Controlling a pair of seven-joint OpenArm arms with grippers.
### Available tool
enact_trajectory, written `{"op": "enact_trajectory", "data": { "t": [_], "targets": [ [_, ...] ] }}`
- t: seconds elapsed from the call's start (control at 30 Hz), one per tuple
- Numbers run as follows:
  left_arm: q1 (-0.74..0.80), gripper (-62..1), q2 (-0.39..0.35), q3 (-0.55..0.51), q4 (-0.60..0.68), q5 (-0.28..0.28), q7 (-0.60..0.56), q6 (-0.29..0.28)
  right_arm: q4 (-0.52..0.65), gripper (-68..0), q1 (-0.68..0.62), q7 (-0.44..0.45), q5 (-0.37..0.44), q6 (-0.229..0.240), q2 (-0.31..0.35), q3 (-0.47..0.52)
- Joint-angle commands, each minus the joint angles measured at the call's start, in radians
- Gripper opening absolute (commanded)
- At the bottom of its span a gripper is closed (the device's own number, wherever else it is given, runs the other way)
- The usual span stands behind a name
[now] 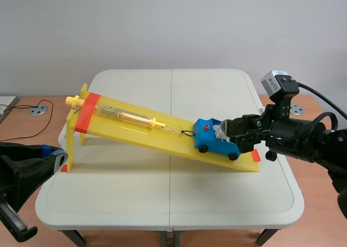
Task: Place the four metal weights on the blue cart on the ramp.
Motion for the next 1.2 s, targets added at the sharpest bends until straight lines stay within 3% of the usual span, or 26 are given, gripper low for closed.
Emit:
{"op": "enact_trajectory", "data": {
  "t": [0.0, 0.27, 0.6, 0.8, 0.97, 1.17],
  "targets": [
    [-0.036, -57.3, 0.002, -0.015, 0.069, -0.080, -0.089, -0.044, 0.153, -43.5, 0.057, 0.143, 0.061, 0.043, 0.050, 0.037],
    [-0.036, -57.3, 0.002, -0.015, 0.069, -0.080, -0.089, -0.044, 0.285, -43.5, -0.006, 0.133, 0.072, 0.043, 0.080, 0.074],
    [-0.036, -57.3, 0.013, -0.015, 0.089, -0.080, -0.088, -0.045, 0.467, -43.5, -0.192, 0.132, 0.084, 0.043, 0.219, 0.100],
    [-0.063, -57.3, 0.088, -0.015, 0.101, -0.080, -0.074, -0.097, 0.573, -43.5, -0.366, 0.119, 0.162, 0.043, 0.271, 0.226],
    [-0.123, -57.4, 0.154, 0.004, 0.101, -0.074, -0.029, -0.103, 0.657, -43.5, -0.524, 0.103, 0.222, 0.043, 0.280, 0.373],
    [-0.206, -58.2, 0.245, 0.061, 0.101, 0.023, -0.027, -0.102, 0.711, -43.5, -0.686, 0.059, 0.284, 0.043, 0.279, 0.516]
  ]
}}
